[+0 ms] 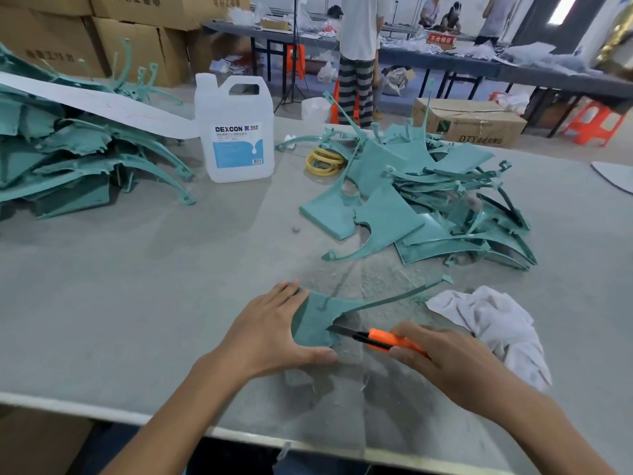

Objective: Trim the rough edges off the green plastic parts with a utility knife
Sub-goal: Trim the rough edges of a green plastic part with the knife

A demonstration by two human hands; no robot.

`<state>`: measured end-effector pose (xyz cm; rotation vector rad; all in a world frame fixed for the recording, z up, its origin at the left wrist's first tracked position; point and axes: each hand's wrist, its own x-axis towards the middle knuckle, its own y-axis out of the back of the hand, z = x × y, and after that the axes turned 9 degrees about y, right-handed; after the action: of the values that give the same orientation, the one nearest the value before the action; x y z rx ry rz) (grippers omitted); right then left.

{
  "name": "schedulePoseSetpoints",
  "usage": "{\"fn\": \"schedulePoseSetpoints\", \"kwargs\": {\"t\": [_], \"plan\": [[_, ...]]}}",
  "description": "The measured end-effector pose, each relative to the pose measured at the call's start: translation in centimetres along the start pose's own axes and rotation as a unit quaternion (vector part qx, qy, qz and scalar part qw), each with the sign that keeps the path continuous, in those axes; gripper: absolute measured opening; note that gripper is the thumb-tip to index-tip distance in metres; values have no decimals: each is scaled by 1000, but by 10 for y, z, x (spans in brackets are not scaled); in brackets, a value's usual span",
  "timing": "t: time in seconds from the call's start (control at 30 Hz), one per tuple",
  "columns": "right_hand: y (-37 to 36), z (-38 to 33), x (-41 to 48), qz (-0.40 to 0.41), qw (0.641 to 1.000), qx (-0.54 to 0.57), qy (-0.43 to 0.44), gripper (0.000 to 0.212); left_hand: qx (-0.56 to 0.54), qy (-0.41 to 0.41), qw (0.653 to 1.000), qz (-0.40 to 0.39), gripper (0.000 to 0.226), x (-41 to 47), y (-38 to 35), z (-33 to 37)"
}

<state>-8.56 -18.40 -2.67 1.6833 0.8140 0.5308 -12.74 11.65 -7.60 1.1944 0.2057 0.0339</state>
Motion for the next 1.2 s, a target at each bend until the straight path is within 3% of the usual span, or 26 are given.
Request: {"fn": "schedulePoseSetpoints", "kwargs": {"t": [0.23, 0.3, 0.4, 0.5, 0.63, 0.77, 0.9, 1.2], "plan": [[-3, 2, 17, 37, 998, -43, -30, 36, -16, 1, 1000, -15, 140, -2, 1, -1], [-9, -2, 13, 27, 999, 17, -16, 47, -34, 7, 999, -10, 141, -5, 1, 0], [-11, -5, 10, 20, 1000, 17, -5, 58, -42, 8, 999, -10, 141, -6, 1, 1], [-6, -1, 11, 47, 999, -5, -15, 52, -36, 7, 999, -16, 136, -5, 2, 1], [-2, -3, 11, 11, 1000, -11, -18, 46, -40, 8, 999, -17, 137, -6, 2, 1], [-8, -7, 11, 64, 996, -27, -49, 40, -35, 16, 999, -12, 134, -8, 2, 2], [-19, -17, 8, 41, 995, -40, -78, 36, -38, 30, 999, 4, 135, -13, -3, 6], [-28, -30, 4, 79, 984, -107, -117, 54, -23, 45, 999, 8, 138, -14, -7, 9]]}}
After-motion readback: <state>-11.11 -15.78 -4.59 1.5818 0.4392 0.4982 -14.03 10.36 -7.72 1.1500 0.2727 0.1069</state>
